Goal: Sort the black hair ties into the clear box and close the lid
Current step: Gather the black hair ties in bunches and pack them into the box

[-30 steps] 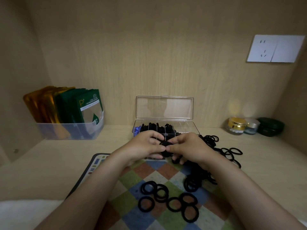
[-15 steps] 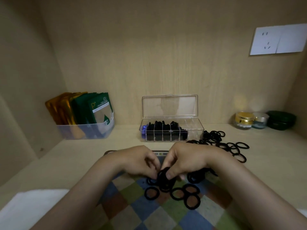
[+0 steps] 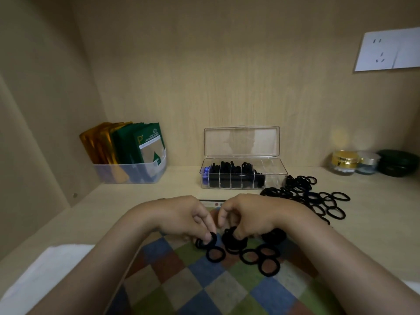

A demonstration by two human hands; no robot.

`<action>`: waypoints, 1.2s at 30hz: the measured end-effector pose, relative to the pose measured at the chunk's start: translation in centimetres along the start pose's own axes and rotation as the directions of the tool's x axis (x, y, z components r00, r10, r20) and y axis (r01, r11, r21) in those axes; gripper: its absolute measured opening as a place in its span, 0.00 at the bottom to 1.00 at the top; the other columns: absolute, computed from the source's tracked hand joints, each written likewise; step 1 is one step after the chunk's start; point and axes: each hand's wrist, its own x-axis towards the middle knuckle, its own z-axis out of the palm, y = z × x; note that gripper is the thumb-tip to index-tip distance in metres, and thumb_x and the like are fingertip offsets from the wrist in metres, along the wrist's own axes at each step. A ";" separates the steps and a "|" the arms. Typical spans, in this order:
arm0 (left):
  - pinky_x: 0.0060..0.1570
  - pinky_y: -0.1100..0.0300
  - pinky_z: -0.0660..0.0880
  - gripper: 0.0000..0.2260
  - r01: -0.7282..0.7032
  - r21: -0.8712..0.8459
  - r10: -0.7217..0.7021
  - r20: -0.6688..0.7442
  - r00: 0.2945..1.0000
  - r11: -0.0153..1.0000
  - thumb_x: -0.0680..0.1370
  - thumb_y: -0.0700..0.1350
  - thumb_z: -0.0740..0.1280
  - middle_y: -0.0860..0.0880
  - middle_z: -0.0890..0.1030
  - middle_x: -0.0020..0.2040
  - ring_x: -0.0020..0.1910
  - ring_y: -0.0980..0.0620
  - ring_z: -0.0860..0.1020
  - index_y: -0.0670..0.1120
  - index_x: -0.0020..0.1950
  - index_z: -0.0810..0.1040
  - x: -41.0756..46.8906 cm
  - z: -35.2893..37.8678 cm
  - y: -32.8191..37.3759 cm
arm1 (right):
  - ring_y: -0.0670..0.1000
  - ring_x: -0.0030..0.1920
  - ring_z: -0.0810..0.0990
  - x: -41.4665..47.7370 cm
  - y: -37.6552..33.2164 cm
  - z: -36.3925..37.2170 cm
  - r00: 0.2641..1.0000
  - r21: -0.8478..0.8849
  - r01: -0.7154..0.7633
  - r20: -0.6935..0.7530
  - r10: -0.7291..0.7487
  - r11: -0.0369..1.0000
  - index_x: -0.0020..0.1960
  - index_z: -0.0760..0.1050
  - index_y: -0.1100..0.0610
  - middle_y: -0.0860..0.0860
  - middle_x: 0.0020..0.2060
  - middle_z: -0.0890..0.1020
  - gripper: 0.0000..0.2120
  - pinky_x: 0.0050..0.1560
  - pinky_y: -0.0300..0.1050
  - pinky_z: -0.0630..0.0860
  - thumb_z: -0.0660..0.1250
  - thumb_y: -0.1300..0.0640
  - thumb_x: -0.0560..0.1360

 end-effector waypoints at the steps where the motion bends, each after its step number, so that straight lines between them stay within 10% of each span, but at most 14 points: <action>1: 0.49 0.60 0.78 0.08 0.005 0.011 -0.005 0.023 1.000 1.000 0.76 0.43 0.73 0.53 0.86 0.42 0.43 0.57 0.82 0.48 0.55 0.84 0.0 0.2 0.1 | 0.45 0.34 0.77 0.0 -0.1 0.0 1.000 -0.024 0.018 -0.002 -0.018 1.000 0.54 0.81 0.47 0.44 0.39 0.78 0.15 0.36 0.38 0.76 0.73 0.61 0.70; 12: 0.42 0.65 0.75 0.04 -0.003 0.253 0.005 -0.009 1.000 0.967 0.76 0.44 0.71 0.59 0.81 0.37 0.36 0.62 0.77 0.51 0.50 0.83 1.0 1.5 1.2 | 0.44 0.43 0.82 -0.2 0.8 -0.5 1.000 -0.068 0.003 -0.007 -0.004 0.998 0.48 0.84 0.48 0.42 0.41 0.84 0.06 0.47 0.40 0.79 0.72 0.56 0.73; 22: 0.42 0.58 0.83 0.06 -0.069 -0.296 -0.081 -0.466 0.881 0.953 0.78 0.40 0.69 0.47 0.85 0.46 0.41 0.50 0.84 0.48 0.51 0.85 5.4 -0.3 1.0 | 0.49 0.33 0.83 -0.5 3.0 -2.6 0.935 0.550 0.084 -0.332 0.125 0.831 0.50 0.82 0.61 0.53 0.36 0.85 0.05 0.28 0.40 0.77 0.68 0.66 0.77; 36: 0.53 0.54 0.79 0.12 -0.145 -0.758 0.013 -0.177 0.984 0.636 0.81 0.37 0.60 0.39 0.82 0.52 0.48 0.46 0.75 0.37 0.60 0.80 10.6 1.1 1.7 | 0.52 0.30 0.83 1.5 5.0 -1.9 0.822 0.696 0.079 -0.450 0.349 0.714 0.48 0.82 0.64 0.59 0.34 0.84 0.03 0.26 0.41 0.78 0.70 0.67 0.75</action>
